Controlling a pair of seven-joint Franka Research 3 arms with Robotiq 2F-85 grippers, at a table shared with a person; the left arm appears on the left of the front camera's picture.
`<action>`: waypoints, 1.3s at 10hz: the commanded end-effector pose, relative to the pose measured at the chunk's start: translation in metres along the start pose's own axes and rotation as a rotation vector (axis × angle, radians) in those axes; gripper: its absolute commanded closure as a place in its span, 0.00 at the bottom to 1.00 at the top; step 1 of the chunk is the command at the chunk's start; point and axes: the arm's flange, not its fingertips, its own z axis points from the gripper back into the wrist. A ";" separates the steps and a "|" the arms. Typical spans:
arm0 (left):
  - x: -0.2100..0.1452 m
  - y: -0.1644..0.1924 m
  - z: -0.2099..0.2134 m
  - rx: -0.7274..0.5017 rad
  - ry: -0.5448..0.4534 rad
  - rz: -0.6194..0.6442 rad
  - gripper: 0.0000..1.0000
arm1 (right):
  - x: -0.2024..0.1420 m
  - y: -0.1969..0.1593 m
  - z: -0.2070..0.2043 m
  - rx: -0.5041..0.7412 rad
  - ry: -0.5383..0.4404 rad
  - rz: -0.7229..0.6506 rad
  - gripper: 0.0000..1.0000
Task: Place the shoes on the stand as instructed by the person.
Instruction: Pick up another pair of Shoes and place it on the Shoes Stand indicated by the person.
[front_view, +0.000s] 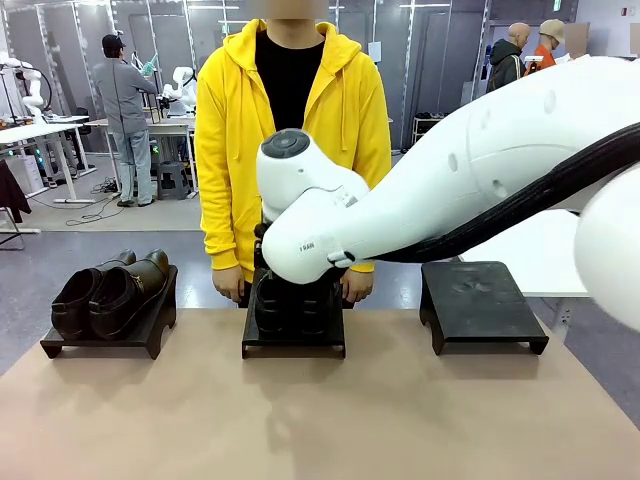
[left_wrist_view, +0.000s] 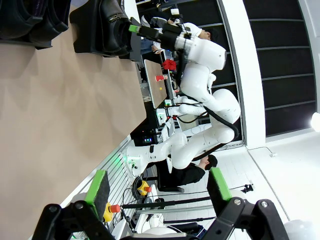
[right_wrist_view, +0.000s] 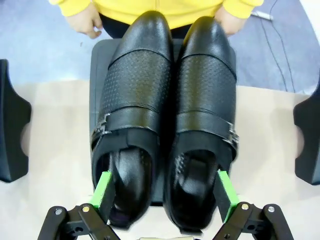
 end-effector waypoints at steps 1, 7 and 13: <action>-0.002 -0.001 -0.003 0.000 -0.011 -0.014 0.00 | -0.012 -0.056 0.057 0.058 0.096 0.002 0.00; -0.002 -0.001 -0.003 0.000 -0.011 -0.014 0.00 | -0.031 -0.277 0.125 0.549 0.360 -0.275 0.00; -0.002 -0.001 -0.003 0.000 -0.011 -0.014 0.00 | -0.113 -0.474 0.156 1.027 0.296 -0.702 0.00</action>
